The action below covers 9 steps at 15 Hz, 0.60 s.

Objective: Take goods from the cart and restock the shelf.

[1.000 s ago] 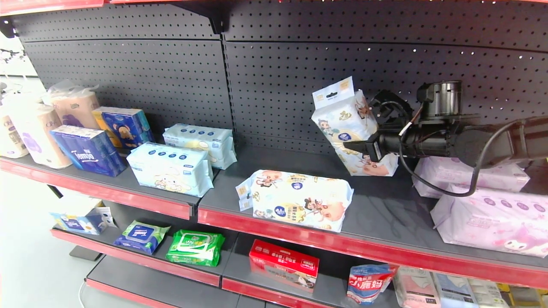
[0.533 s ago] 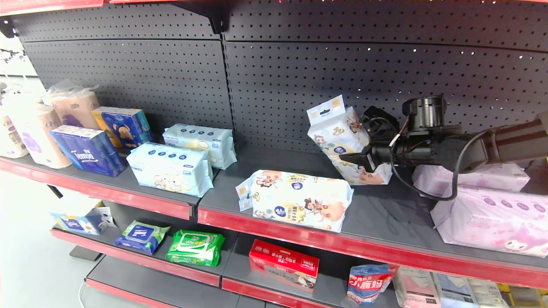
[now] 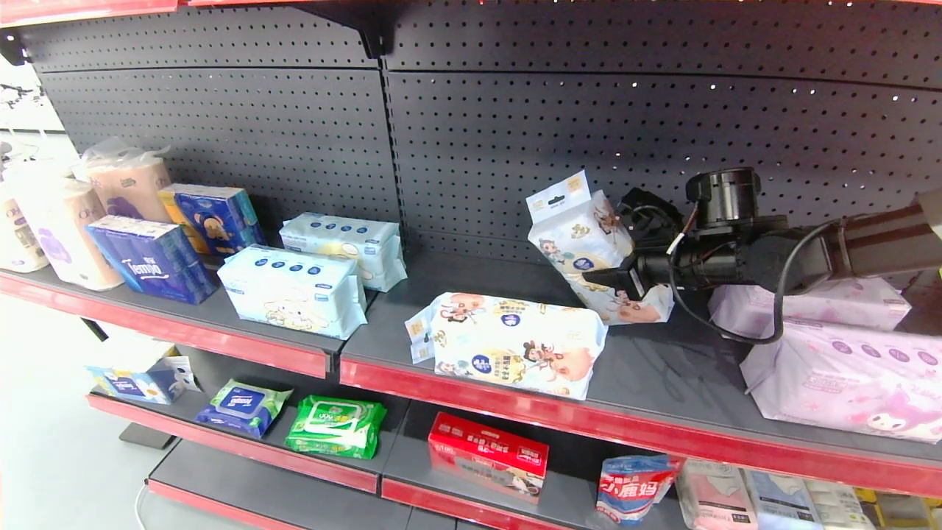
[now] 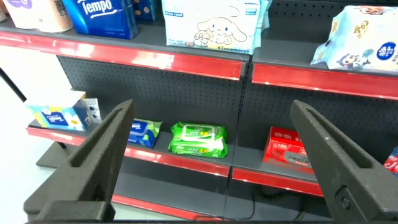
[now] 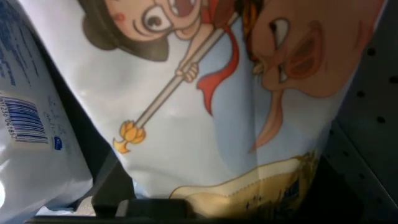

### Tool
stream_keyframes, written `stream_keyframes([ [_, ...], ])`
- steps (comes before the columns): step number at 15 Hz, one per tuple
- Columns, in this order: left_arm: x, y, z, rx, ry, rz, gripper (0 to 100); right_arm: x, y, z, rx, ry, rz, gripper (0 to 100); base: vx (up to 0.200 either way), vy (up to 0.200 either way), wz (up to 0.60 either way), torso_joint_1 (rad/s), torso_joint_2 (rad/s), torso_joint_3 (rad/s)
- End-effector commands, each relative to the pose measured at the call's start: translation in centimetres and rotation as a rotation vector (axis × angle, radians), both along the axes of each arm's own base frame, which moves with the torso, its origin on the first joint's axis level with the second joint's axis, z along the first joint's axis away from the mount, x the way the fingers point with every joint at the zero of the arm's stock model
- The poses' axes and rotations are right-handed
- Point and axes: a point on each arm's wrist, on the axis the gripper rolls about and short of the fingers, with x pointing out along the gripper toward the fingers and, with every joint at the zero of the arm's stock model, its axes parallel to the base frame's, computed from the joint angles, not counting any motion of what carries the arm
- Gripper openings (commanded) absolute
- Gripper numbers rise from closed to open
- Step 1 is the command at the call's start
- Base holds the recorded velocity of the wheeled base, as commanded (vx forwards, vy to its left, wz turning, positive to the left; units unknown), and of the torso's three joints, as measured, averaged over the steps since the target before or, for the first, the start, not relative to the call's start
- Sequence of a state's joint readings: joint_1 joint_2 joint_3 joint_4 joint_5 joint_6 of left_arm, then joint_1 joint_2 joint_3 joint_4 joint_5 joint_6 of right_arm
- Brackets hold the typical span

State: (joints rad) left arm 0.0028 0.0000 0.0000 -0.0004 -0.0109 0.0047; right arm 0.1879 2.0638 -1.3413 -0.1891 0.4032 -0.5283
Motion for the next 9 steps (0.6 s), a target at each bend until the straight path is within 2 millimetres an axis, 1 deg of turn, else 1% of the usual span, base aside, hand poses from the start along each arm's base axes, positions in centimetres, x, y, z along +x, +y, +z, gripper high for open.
stream_keyframes([
  [1,0.0,0.0,0.01,0.0,-0.001,0.0,100,-0.44,0.14,0.31,0.0,0.004,0.005,0,0.0,0.0,0.0,0.0,0.0,0.0],
  [4,0.0,0.0,0.01,0.0,-0.001,0.0,100,-0.28,0.24,0.41,-0.001,0.0,0.008,0,0.0,0.0,0.0,0.0,0.0,0.0],
  [5,0.0,0.0,0.01,0.0,-0.001,0.0,100,0.25,0.14,0.29,-0.001,-0.005,0.002,0,0.0,0.0,0.0,0.0,0.0,0.0],
  [9,0.0,0.0,0.01,0.0,-0.001,0.0,100,0.08,-0.15,-0.27,-0.021,0.003,0.003,0,0.0,0.0,0.0,0.0,0.0,0.0],
])
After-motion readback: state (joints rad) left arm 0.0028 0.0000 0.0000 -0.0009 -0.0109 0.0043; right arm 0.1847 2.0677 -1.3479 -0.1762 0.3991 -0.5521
